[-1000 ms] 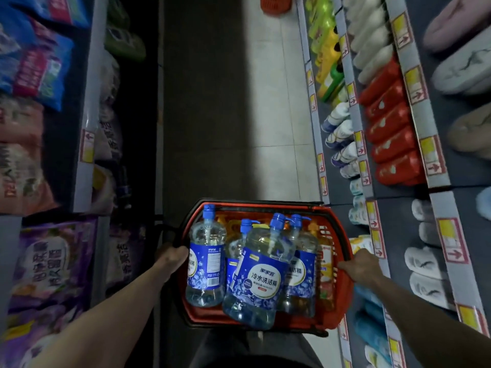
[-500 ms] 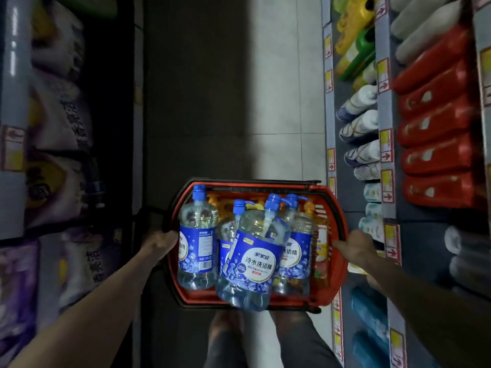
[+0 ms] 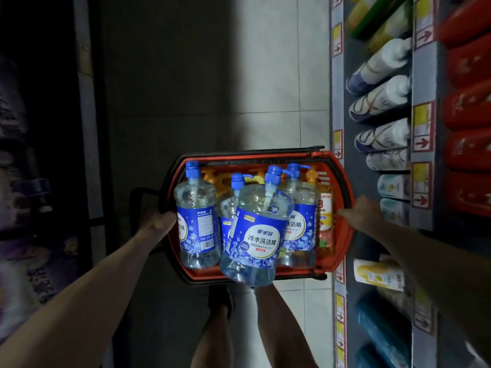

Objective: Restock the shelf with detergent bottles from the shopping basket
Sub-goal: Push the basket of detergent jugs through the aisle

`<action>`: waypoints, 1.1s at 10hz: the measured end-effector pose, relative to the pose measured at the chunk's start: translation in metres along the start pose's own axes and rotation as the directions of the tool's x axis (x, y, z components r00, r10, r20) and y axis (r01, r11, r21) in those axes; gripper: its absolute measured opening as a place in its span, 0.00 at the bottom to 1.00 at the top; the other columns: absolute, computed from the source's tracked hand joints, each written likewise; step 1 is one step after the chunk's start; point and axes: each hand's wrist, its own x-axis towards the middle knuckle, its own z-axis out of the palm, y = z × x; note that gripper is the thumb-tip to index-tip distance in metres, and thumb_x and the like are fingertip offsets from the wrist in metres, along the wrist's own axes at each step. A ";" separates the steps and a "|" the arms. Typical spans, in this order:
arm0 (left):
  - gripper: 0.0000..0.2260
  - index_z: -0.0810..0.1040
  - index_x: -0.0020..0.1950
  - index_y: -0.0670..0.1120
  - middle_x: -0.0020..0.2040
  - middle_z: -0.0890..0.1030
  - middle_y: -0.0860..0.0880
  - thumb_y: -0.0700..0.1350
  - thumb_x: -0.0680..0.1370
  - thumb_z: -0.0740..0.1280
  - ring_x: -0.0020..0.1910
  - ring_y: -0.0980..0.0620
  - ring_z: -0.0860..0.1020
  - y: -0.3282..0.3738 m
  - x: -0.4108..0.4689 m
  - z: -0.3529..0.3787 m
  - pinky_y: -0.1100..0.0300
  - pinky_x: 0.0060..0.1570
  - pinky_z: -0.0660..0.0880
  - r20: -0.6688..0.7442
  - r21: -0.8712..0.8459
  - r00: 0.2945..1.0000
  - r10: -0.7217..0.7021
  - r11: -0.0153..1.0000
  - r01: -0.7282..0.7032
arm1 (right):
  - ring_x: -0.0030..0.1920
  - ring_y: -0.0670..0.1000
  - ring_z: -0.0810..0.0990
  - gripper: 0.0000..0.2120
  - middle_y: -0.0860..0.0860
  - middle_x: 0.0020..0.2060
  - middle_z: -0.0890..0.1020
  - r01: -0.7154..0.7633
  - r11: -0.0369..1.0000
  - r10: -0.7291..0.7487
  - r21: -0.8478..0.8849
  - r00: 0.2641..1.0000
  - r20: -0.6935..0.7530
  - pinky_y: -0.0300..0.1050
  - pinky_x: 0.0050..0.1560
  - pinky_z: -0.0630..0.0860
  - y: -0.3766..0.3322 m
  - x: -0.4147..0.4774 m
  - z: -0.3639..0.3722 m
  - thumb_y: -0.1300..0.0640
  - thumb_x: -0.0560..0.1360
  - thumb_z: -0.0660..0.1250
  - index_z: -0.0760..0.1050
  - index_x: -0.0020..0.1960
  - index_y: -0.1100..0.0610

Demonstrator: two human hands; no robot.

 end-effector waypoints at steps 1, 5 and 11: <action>0.34 0.82 0.66 0.38 0.65 0.82 0.35 0.53 0.64 0.62 0.66 0.36 0.79 0.031 -0.026 0.012 0.46 0.66 0.76 -0.050 0.010 0.996 0.071 0.997 -0.070 | 0.59 0.66 0.84 0.23 0.68 0.60 0.83 0.008 0.999 -0.007 0.052 1.000 -0.018 0.54 0.56 0.80 0.005 0.017 0.003 0.58 0.75 0.78 0.80 0.65 0.69; 0.19 0.78 0.50 0.42 0.45 0.81 0.36 0.47 0.63 0.61 0.55 0.31 0.82 0.056 -0.054 0.033 0.49 0.47 0.75 -0.154 0.042 0.970 0.185 0.983 -0.181 | 0.59 0.68 0.83 0.27 0.70 0.59 0.83 -0.070 0.997 0.070 -0.010 0.996 -0.048 0.51 0.51 0.75 0.029 0.021 0.005 0.52 0.75 0.79 0.79 0.63 0.71; 0.31 0.83 0.61 0.37 0.57 0.83 0.32 0.51 0.63 0.59 0.60 0.32 0.80 0.065 -0.066 0.038 0.50 0.57 0.75 -0.099 0.128 0.987 0.130 0.985 -0.117 | 0.55 0.67 0.85 0.20 0.68 0.55 0.85 -0.036 0.998 0.031 -0.058 0.996 -0.084 0.51 0.49 0.77 0.028 0.009 -0.001 0.55 0.75 0.78 0.83 0.60 0.68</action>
